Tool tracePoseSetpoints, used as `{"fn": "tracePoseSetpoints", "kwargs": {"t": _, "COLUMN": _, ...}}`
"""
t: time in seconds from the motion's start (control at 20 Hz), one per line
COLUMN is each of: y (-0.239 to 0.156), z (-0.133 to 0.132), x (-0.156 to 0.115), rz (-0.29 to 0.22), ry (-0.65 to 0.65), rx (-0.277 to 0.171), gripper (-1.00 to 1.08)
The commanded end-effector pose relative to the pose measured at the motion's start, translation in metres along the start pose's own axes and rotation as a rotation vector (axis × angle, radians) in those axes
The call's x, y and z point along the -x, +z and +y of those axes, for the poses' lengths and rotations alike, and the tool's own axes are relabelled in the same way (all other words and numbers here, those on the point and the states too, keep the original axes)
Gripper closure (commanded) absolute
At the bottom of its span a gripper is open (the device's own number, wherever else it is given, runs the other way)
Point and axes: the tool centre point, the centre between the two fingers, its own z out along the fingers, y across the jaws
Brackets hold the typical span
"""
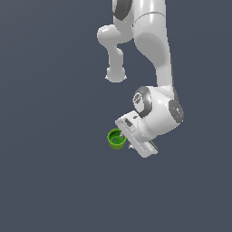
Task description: Pick up the object and move it to a goal position.
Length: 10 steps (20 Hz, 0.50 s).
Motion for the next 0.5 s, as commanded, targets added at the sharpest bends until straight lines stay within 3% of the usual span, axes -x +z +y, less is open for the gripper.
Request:
{"fn": "tracePoseSetpoints", "kwargs": {"t": 0.0, "y": 0.000, "z": 0.000, "x": 0.000, "rz": 0.004, "ry": 0.008, "rx": 0.004, "gripper": -0.20}}
{"fn": "tracePoseSetpoints", "kwargs": {"t": 0.45, "y": 0.020, "z": 0.000, "x": 0.000, "rz": 0.004, "ry": 0.007, "rx": 0.004, "gripper": -0.20}}
